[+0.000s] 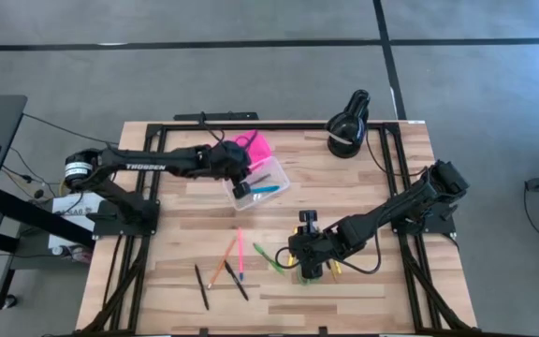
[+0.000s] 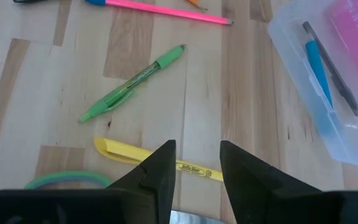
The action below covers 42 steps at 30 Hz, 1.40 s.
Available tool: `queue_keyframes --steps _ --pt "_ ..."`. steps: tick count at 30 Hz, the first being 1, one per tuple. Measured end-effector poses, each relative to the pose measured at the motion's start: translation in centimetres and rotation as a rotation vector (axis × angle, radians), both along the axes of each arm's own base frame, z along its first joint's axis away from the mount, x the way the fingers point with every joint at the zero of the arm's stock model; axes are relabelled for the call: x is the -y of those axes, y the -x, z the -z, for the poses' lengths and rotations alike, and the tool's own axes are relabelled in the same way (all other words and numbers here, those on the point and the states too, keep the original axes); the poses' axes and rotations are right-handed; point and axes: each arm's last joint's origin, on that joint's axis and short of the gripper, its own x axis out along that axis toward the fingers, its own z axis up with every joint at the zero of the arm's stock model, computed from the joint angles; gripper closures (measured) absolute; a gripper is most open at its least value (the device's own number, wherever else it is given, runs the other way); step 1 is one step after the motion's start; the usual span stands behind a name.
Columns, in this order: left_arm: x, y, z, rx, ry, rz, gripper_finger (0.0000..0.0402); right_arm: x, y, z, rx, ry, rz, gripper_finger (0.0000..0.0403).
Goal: Pick & place school supplies into a supply box
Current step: Put the pink pen into the black supply box, then put the right yellow pen into the black supply box
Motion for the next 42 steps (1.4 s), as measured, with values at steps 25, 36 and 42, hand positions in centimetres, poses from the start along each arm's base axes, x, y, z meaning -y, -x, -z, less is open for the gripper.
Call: queue_keyframes --steps 25,36,42 --pt "-1.0 -2.0 3.9 -0.072 -0.005 0.067 0.0274 0.1 0.0 0.0 -0.001 -0.007 0.014 0.0285" --pt "2.6 -1.6 1.6 -0.057 -0.067 0.207 0.0236 0.4 2.6 0.8 -0.113 -0.04 0.41 0.0285" --pt "6.8 -0.6 -0.5 -0.059 -0.139 0.302 0.0251 -1.0 4.3 1.0 -0.089 -0.114 0.624 0.0285"
